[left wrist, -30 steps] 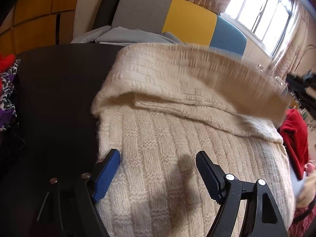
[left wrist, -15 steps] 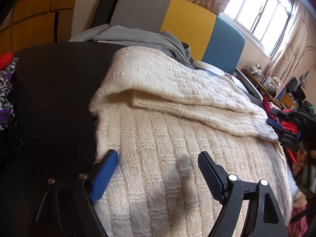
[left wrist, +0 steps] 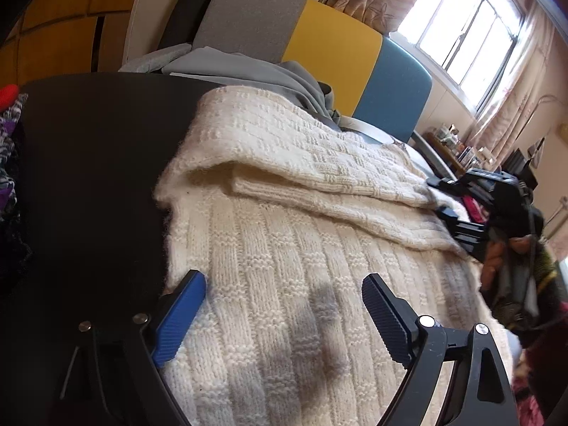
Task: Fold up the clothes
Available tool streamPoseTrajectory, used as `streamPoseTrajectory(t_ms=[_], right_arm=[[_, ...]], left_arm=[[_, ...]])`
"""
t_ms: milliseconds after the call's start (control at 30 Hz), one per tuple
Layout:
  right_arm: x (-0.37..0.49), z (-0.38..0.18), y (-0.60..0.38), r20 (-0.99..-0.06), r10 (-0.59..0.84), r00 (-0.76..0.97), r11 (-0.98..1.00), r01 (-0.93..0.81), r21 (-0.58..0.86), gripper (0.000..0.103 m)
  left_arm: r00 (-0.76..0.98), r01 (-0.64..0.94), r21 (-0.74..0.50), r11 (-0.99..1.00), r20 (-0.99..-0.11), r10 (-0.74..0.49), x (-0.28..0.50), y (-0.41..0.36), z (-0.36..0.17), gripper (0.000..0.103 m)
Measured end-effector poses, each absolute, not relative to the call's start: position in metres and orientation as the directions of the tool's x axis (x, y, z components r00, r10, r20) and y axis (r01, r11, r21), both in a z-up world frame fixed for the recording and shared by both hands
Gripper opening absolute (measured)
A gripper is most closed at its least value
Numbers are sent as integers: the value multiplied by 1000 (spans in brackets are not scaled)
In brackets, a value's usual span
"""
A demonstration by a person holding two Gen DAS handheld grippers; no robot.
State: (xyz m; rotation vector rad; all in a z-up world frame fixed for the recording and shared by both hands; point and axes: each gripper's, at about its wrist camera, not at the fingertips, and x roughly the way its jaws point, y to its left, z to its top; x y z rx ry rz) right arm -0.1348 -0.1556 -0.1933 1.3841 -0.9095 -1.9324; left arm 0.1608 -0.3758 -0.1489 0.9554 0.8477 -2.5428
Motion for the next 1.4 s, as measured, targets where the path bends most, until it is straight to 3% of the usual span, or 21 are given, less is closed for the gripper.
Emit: streamPoseTrajectory(t_ms=[67, 167, 367, 500, 567, 700, 1000, 1400], right_arm=[[-134, -184, -162, -580, -761, -289, -631, 125, 766, 12], [-132, -155, -168, -589, -748, -305, -658, 234, 715, 10], [-128, -83, -178, -538, -766, -351, -643, 432, 633, 10], [-130, -59, -165, -506, -766, -396, -642, 464, 610, 10], [-131, -65, -155, -527, -760, -379, -650, 444, 617, 10], [-136, -109, -134, -511, -815, -272, -577, 318, 752, 23], [-139, -157, -149, -517, -816, -258, -564, 164, 809, 24], [-137, -200, -159, -495, -828, -263, -520, 30, 853, 26]], left_arm=[[-757, 454, -496, -740, -653, -28, 163, -386, -146, 90], [-789, 462, -597, -656, -615, 5, 158, -409, -142, 90], [-791, 477, -584, -657, -610, -32, 124, -429, -130, 90], [-789, 489, -574, -657, -612, -53, 116, -432, -125, 91], [-782, 493, -576, -652, -621, -43, 114, -435, -129, 91], [-761, 514, -555, -654, -647, -48, 116, -433, -137, 91], [-719, 515, -430, -742, -688, -100, 118, -417, -146, 91], [-722, 490, -409, -770, -686, -94, 115, -408, -153, 101]])
